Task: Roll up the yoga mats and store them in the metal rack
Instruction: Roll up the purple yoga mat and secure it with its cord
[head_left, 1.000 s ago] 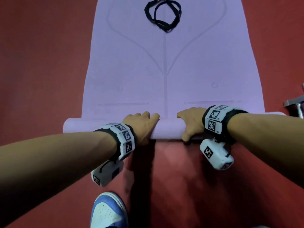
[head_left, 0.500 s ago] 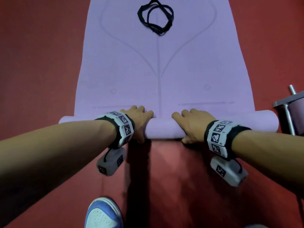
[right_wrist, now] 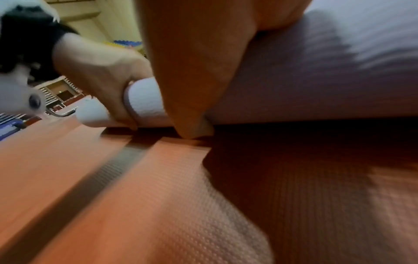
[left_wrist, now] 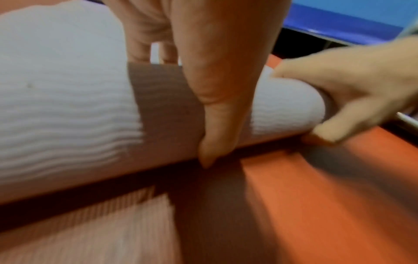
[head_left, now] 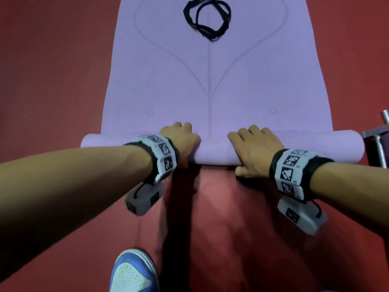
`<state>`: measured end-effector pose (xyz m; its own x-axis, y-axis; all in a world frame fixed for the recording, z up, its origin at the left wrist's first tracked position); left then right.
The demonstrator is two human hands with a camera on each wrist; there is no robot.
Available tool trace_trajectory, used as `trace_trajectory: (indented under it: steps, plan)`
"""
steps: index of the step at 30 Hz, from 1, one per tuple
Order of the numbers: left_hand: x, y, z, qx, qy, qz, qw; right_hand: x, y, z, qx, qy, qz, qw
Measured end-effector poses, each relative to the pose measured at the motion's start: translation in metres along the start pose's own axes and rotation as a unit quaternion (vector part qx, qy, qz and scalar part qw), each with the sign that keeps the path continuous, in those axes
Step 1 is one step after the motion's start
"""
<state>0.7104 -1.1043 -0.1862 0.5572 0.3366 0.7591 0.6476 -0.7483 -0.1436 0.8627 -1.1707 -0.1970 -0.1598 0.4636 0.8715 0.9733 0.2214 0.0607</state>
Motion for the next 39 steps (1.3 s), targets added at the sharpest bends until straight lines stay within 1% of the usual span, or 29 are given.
trace_trajectory:
  steps: [1, 3, 5, 6, 7, 9, 10, 12, 14, 18, 21, 23, 25, 26, 28, 29, 30, 31, 33, 35, 36, 37, 39]
  plan:
    - [0.006, -0.002, 0.005, -0.006, -0.016, -0.007, 1.0, 0.001, -0.001, -0.001, -0.01, 0.015, -0.008, 1.0]
    - [0.016, -0.008, 0.012, -0.021, -0.043, -0.02, 0.999, 0.006, 0.002, 0.004, -0.026, 0.016, 0.014, 0.999]
    - [0.015, -0.017, 0.014, -0.009, -0.047, -0.094, 0.994, 0.011, 0.009, 0.015, -0.026, -0.004, 0.066, 0.997]
    - [0.012, -0.018, 0.01, -0.001, -0.037, -0.12, 0.992, 0.014, 0.013, 0.018, -0.024, -0.01, 0.089, 0.996]
    - [0.007, -0.016, 0.004, 0.014, -0.004, -0.112, 0.994, 0.017, 0.017, 0.021, -0.023, -0.011, 0.102, 0.994]
    - [-0.001, -0.005, -0.01, 0.037, 0.076, -0.02, 0.996, 0.023, 0.021, 0.023, -0.021, -0.018, 0.097, 0.995]
    - [-0.004, -0.001, -0.013, 0.037, 0.094, 0.019, 0.995, 0.024, 0.02, 0.024, -0.021, -0.02, 0.085, 0.996]
    - [-0.004, 0.002, -0.009, 0.039, 0.107, 0.038, 0.993, 0.025, 0.017, 0.023, -0.023, 0.001, 0.049, 0.999]
    - [0.005, -0.002, 0.001, 0.046, 0.101, 0.022, 0.994, 0.02, 0.012, 0.019, -0.032, 0.027, 0.023, 0.999]
    - [0.01, -0.004, 0.013, 0.067, 0.055, -0.023, 0.996, 0.016, 0.011, 0.02, -0.037, 0.028, 0.015, 0.999]
    - [0.017, -0.011, 0.014, 0.049, 0.02, -0.056, 0.997, 0.03, 0.014, 0.024, -0.031, 0.011, 0.035, 0.999]
    - [0.02, -0.015, 0.013, 0.026, -0.022, -0.066, 0.997, 0.032, 0.016, 0.024, -0.03, -0.029, 0.059, 0.997]
    - [0.013, -0.014, 0.009, 0.003, -0.081, -0.08, 0.994, 0.028, 0.012, 0.02, -0.021, -0.087, 0.092, 0.992]
    - [0.005, -0.012, 0.006, -0.005, -0.12, -0.112, 0.986, 0.023, 0.007, 0.016, -0.007, -0.121, 0.11, 0.987]
    - [-0.015, -0.007, 0.0, -0.009, -0.212, -0.206, 0.955, 0.013, -0.006, 0.009, 0.025, -0.186, 0.145, 0.972]
    - [-0.023, -0.004, -0.003, -0.016, -0.246, -0.229, 0.942, 0.007, -0.01, 0.006, 0.034, -0.206, 0.155, 0.966]
    - [-0.028, -0.002, -0.004, -0.024, -0.26, -0.233, 0.937, 0.004, -0.013, 0.005, 0.038, -0.211, 0.158, 0.964]
    - [-0.031, 0.0, -0.004, -0.028, -0.26, -0.229, 0.938, 0.002, -0.014, 0.003, 0.042, -0.207, 0.159, 0.964]
    - [-0.032, 0.003, -0.006, -0.047, -0.243, -0.194, 0.949, 0.002, -0.017, 0.002, 0.052, -0.19, 0.129, 0.972]
    - [-0.029, 0.004, -0.009, -0.054, -0.196, -0.149, 0.968, -0.001, -0.02, 0.002, 0.066, -0.171, 0.072, 0.98]
    - [-0.027, 0.002, -0.01, -0.056, -0.165, -0.137, 0.975, -0.001, -0.019, 0.002, 0.069, -0.163, 0.068, 0.982]
    - [-0.023, -0.001, -0.01, -0.055, -0.138, -0.134, 0.98, 0.001, -0.017, 0.002, 0.065, -0.155, 0.086, 0.982]
    - [-0.013, -0.011, -0.009, -0.033, -0.104, -0.146, 0.983, 0.009, -0.008, 0.003, 0.042, -0.132, 0.138, 0.981]
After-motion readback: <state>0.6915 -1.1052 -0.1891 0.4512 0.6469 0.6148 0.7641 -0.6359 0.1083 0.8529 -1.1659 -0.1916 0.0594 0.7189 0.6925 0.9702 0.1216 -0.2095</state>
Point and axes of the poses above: each hand's wrist, its own z-axis towards the middle knuckle, its own x-axis out of the back of the hand, y = z × x, the point moved 5 cm from there along z, towards the middle knuckle
